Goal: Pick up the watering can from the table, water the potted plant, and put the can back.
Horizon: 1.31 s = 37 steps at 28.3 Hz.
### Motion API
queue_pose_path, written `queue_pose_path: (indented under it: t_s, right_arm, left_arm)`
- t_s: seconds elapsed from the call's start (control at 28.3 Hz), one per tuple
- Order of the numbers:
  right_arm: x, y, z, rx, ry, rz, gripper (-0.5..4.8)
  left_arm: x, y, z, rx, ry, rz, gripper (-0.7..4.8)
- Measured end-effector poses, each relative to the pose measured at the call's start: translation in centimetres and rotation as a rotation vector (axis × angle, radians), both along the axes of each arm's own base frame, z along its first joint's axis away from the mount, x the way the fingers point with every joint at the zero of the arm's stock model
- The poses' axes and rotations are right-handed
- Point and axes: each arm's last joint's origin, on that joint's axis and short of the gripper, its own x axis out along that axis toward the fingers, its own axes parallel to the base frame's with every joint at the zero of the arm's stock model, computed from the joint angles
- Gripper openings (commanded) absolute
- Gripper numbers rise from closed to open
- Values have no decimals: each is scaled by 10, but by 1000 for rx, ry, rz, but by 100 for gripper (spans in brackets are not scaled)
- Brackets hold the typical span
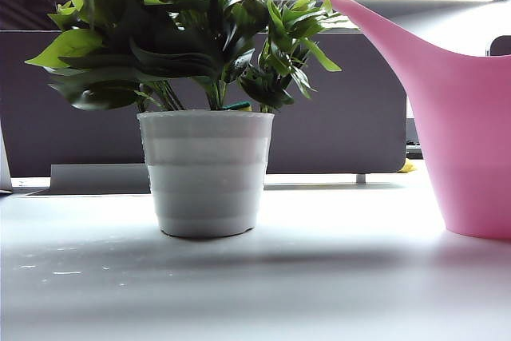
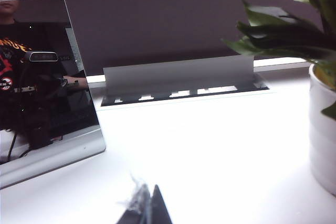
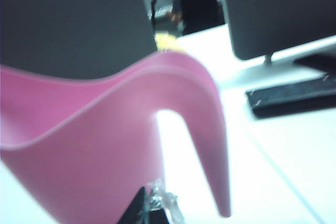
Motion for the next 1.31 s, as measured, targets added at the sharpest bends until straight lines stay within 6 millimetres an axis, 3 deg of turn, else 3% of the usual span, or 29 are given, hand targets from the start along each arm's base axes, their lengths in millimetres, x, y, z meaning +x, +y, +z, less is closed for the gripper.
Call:
queue_pose_path:
  t_s: [0.71, 1.31]
  right_arm:
    - [-1, 12, 8, -29, -43, 285, -9]
    - [-1, 13, 8, -29, -40, 294, -9]
  left_arm:
    - [0, 0, 0, 0, 0, 11, -5]
    - [0, 0, 0, 0, 0, 11, -5]
